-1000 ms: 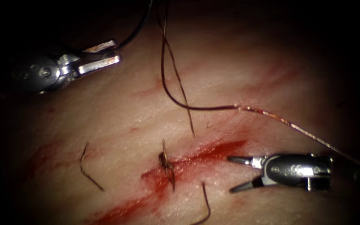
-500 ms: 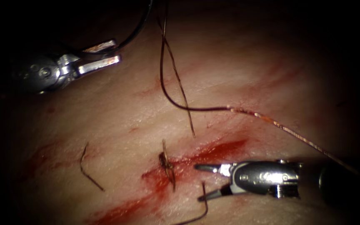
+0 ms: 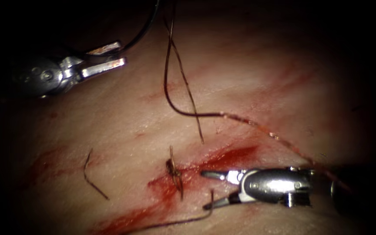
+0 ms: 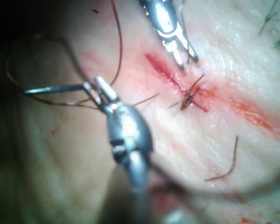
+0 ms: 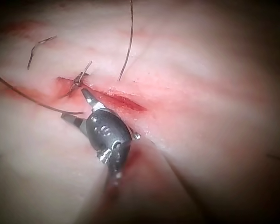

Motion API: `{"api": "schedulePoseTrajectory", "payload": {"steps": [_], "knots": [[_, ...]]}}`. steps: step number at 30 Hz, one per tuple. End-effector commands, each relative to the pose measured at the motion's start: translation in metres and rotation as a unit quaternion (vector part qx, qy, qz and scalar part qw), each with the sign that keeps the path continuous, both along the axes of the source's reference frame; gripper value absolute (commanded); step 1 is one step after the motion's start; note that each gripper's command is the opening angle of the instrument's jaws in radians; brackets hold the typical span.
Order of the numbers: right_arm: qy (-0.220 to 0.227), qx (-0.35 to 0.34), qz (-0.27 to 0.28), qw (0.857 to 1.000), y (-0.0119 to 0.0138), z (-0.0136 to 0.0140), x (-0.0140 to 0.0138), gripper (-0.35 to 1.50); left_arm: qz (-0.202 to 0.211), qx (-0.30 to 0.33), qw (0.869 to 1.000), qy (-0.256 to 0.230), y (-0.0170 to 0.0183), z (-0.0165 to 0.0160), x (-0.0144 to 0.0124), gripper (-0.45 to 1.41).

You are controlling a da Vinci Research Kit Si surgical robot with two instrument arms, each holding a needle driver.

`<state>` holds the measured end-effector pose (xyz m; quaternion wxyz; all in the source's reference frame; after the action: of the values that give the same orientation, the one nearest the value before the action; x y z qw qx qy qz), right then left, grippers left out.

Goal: Wound Closure

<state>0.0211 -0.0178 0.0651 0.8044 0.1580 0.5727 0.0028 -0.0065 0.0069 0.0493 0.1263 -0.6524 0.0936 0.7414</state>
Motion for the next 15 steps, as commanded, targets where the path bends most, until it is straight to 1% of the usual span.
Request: {"api": "schedulePoseTrajectory", "payload": {"steps": [1,3,4,6,9,12,15], "knots": [[-0.006,0.024,0.002,1.000,-0.0006,0.0005,0.0006,-0.35,0.000,0.000,1.000,-0.001,-0.0001,0.0006,-0.0005,-0.45],[-0.022,0.032,-0.007,0.999,-0.0008,0.0008,0.0005,-0.35,0.000,0.000,1.000,-0.001,-0.0001,0.0006,-0.0005,-0.45],[-0.036,0.047,-0.012,0.998,-0.0010,0.0011,0.0004,-0.35,0.000,0.000,1.000,-0.001,-0.0001,0.0006,-0.0005,-0.45],[-0.048,0.055,-0.012,0.997,-0.0012,0.0013,0.0002,-0.35,0.001,0.000,1.000,-0.001,-0.0001,0.0006,-0.0004,-0.45],[-0.060,0.078,-0.013,0.995,-0.0013,0.0013,-0.0003,-0.35,0.001,0.000,1.000,-0.001,-0.0001,0.0006,-0.0004,-0.45],[-0.066,0.115,-0.014,0.991,-0.0015,0.0009,-0.0007,-0.35,0.001,0.001,1.000,-0.001,-0.0001,0.0006,-0.0004,-0.45],[-0.081,0.135,-0.031,0.987,-0.0021,0.0005,-0.0008,-0.35,0.001,0.001,1.000,-0.001,-0.0001,0.0006,-0.0004,-0.45]]}}
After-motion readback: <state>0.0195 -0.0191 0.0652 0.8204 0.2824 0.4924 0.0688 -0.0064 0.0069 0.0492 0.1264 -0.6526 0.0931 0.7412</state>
